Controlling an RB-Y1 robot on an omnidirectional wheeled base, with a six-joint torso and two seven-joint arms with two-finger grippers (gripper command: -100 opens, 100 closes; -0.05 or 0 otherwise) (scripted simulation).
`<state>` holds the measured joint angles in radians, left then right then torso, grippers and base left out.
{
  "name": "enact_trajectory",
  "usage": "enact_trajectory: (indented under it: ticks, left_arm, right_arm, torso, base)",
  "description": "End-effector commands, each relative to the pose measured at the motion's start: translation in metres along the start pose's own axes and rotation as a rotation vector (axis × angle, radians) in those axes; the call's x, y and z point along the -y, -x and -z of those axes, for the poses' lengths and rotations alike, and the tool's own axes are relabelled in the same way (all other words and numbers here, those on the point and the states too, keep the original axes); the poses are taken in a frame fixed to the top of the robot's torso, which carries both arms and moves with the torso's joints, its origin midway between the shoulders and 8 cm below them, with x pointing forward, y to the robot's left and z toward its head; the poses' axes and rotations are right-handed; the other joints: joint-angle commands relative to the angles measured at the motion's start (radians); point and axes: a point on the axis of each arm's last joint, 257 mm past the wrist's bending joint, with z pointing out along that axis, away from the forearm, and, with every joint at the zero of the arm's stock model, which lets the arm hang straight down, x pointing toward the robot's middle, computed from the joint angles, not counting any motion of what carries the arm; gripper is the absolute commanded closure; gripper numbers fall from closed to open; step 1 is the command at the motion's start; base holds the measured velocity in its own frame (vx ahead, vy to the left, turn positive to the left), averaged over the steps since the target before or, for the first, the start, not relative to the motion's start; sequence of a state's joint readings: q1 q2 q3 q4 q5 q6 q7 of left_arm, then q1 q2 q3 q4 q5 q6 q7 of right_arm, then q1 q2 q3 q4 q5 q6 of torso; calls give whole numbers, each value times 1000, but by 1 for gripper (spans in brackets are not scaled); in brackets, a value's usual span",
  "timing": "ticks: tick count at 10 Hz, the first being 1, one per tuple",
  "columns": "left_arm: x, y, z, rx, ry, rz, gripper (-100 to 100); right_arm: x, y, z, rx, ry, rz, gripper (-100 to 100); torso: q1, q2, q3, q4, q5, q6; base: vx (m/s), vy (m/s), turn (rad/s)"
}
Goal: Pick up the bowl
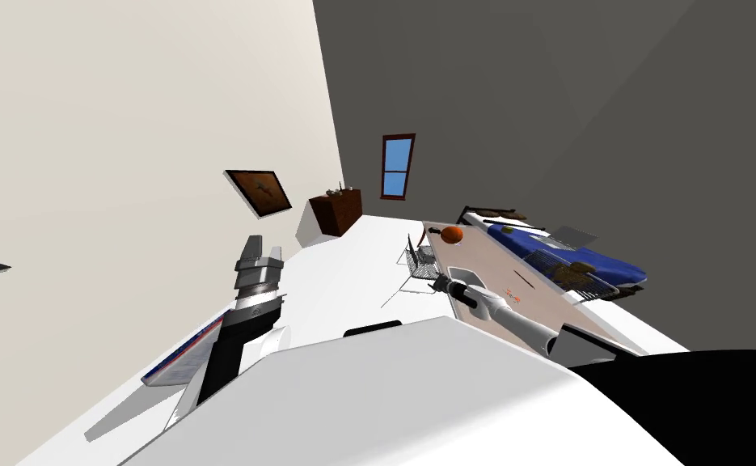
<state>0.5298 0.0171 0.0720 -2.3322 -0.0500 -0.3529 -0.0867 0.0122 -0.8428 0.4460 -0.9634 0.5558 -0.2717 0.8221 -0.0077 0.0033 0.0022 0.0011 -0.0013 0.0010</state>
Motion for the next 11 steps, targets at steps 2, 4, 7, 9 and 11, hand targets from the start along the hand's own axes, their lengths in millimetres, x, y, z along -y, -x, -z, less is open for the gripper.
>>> enact_trajectory:
  ticks: [2,4,7,9,11]
  left_arm:
    - [0,0,0,0,0,0,0]
    - [0,0,0,0,0,0,0]
    - [0,0,0,0,0,0,0]
    - [0,0,0,0,0,0,0]
    - [0,0,0,0,0,0,0]
  right_arm:
    - [3,-32,6,-76,-14,30,-100]
    - [9,-52,12,-124,-17,80,-100]
    - [18,-89,24,-206,-24,122,-100]
    - [23,-109,33,-256,-24,163,-100]
    - [29,-134,45,-316,-24,199,-100]
  torso:
    - [0,0,0,0,0,1]
    - [2,-1,-1,0,0,0]
    - [3,-2,-1,0,0,0]
    - [2,-3,-2,-1,0,1]
    - [1,-2,-1,0,0,1]
  base:
    - [-41,-46,47]
    - [-31,-41,138]
    - [-16,-25,87]
    - [-17,-34,65]
    - [-34,-52,120]
